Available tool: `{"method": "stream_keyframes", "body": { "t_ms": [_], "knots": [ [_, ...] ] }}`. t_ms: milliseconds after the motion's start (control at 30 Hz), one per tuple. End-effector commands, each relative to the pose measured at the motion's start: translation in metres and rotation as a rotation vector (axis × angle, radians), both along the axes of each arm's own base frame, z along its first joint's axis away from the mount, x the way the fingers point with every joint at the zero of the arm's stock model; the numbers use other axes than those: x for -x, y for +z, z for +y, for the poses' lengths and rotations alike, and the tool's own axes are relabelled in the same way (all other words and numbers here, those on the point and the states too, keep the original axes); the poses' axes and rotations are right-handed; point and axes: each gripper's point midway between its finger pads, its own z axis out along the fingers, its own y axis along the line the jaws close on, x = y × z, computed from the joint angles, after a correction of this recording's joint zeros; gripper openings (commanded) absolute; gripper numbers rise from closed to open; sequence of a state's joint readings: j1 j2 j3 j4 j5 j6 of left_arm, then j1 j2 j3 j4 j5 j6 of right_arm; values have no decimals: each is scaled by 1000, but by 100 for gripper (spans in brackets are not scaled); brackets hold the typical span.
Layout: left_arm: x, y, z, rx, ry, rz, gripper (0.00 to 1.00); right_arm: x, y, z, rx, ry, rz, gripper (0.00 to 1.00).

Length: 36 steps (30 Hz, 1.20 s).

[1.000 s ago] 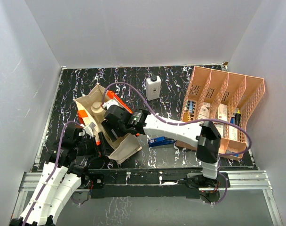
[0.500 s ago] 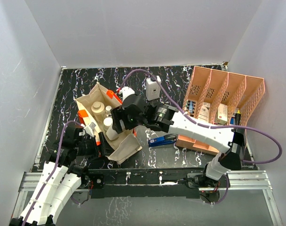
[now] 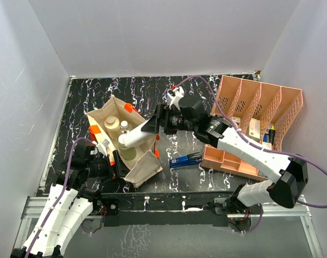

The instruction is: Take the personal care products out of the canvas bag

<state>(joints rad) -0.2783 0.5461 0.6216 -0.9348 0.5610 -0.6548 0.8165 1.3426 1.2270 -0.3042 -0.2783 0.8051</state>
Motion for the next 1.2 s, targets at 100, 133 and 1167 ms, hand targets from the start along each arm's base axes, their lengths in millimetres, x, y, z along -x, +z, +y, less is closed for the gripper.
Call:
{"method": "stream_keyframes", "body": {
  "t_ms": [100,133,1167],
  "knots": [
    [8,1,1,-11,-39,35,82,7,128,-18,-490,103,-147,8],
    [9,1,1,-12,-40,35,82,6,131,-22,-517,106,-152,8],
    [2,6,-4,10,-40,24,82,-139,-19,-169,128,-375,-255,8]
  ]
}}
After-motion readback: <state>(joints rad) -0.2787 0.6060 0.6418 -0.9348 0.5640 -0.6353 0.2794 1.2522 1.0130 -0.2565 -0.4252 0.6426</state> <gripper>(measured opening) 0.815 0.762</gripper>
